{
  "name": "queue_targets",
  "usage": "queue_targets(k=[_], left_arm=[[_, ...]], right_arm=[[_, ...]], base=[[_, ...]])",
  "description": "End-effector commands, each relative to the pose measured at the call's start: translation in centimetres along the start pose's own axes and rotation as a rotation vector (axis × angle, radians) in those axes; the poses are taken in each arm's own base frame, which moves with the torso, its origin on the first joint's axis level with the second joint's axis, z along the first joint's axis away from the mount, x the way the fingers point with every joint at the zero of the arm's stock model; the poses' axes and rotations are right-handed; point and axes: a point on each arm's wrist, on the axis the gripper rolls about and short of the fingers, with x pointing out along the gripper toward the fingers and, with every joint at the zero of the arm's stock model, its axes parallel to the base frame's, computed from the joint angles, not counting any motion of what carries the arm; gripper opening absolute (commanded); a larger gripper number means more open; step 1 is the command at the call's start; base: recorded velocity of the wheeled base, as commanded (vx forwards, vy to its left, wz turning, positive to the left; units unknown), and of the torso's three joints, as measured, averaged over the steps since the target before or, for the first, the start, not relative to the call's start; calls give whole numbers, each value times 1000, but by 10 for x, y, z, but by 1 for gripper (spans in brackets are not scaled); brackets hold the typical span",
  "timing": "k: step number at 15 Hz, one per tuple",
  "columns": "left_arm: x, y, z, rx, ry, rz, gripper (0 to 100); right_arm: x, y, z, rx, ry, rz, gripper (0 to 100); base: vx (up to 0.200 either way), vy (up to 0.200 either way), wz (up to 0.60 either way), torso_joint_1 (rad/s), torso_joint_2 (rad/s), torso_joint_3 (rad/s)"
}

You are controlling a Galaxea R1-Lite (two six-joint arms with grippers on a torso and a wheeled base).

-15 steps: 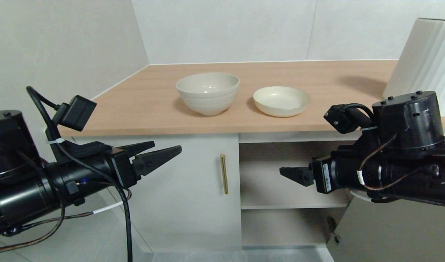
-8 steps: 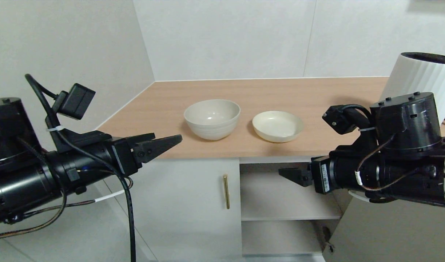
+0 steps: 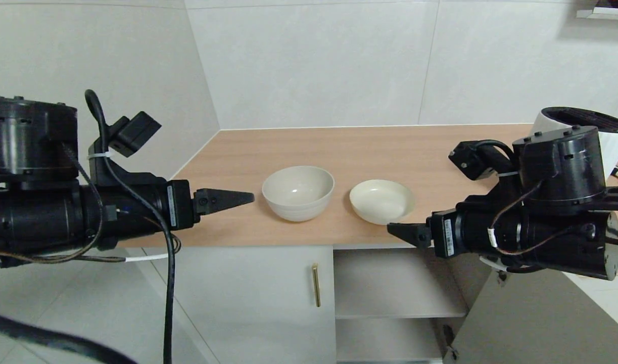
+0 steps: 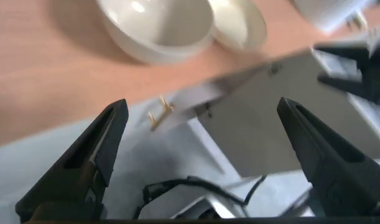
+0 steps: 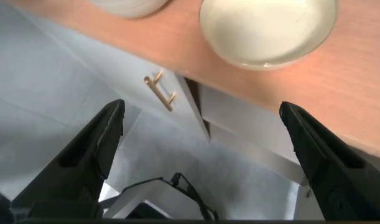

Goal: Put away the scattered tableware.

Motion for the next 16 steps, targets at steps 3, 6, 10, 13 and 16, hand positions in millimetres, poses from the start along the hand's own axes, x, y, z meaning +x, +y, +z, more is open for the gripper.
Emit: queue_targets(k=[3,6,10,13,16], left_arm=[[19,8,16,-175,9,23,100],[35,15,19,-262,8,74,100],[57,20,24,-422,-1,115,100],[73,20,23,-467,-2,152,100],[96,24,17,-463,-4,237,100]], right_arm=[[9,-5,-2,6,3,-16,100],[17,-3,11,45,0,-31,100],[44,-9,37,300,48,-156,100],[72,-29,41,366,23,-281,100],[84,-47,40,389,22,-327,100]], base=[[0,0,0,28,-55,-32],[0,0,0,0,0,0],[0,0,0,0,0,0],[0,0,0,0,0,0],[0,0,0,0,0,0]])
